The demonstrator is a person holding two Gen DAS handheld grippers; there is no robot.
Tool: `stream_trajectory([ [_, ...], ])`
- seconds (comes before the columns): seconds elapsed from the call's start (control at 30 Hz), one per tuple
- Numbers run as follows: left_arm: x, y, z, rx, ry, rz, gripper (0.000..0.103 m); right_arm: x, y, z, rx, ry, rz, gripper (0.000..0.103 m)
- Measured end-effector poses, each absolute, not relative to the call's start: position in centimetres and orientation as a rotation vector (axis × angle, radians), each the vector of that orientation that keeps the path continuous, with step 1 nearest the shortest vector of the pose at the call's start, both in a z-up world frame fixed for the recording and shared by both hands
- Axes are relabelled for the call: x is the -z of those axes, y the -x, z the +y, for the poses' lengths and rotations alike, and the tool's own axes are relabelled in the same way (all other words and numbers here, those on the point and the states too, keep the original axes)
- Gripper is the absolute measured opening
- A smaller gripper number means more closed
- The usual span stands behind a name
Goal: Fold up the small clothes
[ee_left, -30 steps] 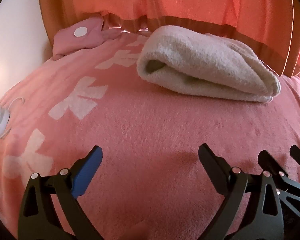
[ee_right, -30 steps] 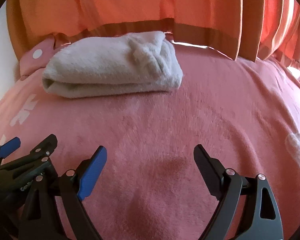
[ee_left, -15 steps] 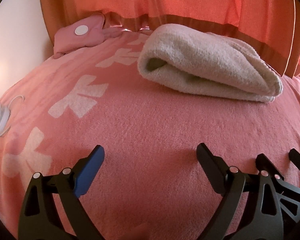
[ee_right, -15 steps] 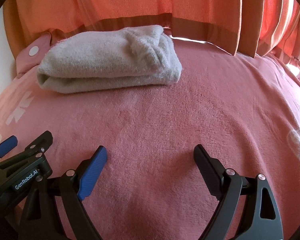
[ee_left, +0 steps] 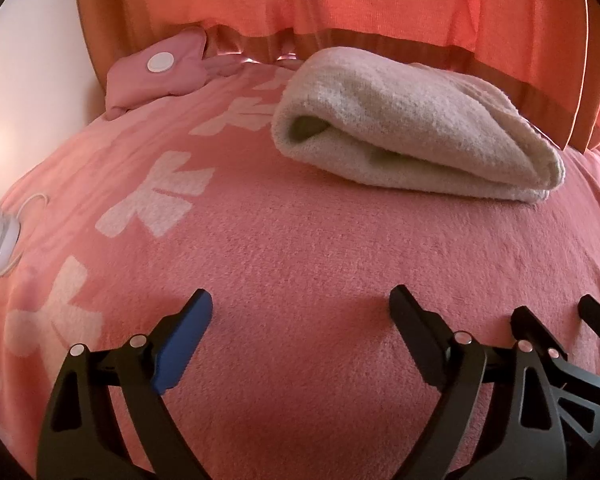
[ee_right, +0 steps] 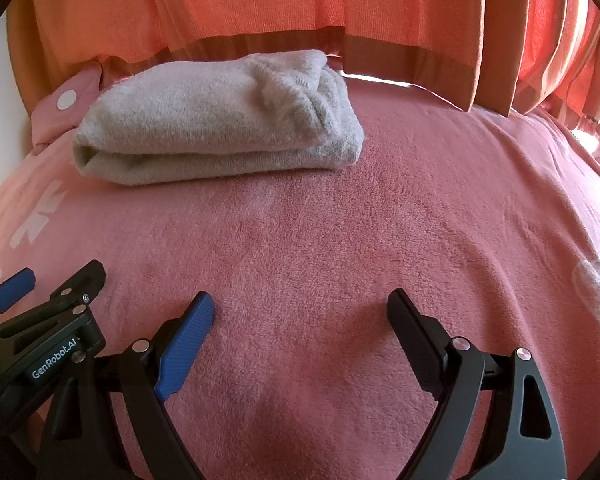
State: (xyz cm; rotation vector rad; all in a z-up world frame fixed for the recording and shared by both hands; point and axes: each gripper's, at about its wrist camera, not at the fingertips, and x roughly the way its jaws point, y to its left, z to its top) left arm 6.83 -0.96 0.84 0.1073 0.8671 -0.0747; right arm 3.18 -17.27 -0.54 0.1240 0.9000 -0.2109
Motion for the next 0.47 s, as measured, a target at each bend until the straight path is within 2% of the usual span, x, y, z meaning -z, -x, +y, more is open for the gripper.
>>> stream_trajectory([
  [0.47,-0.78,-7.06,-0.82,0.078,-0.109,0.868,0.086,0.56,-3.16,-17.61,0.208,-0.116,0.902,0.086],
])
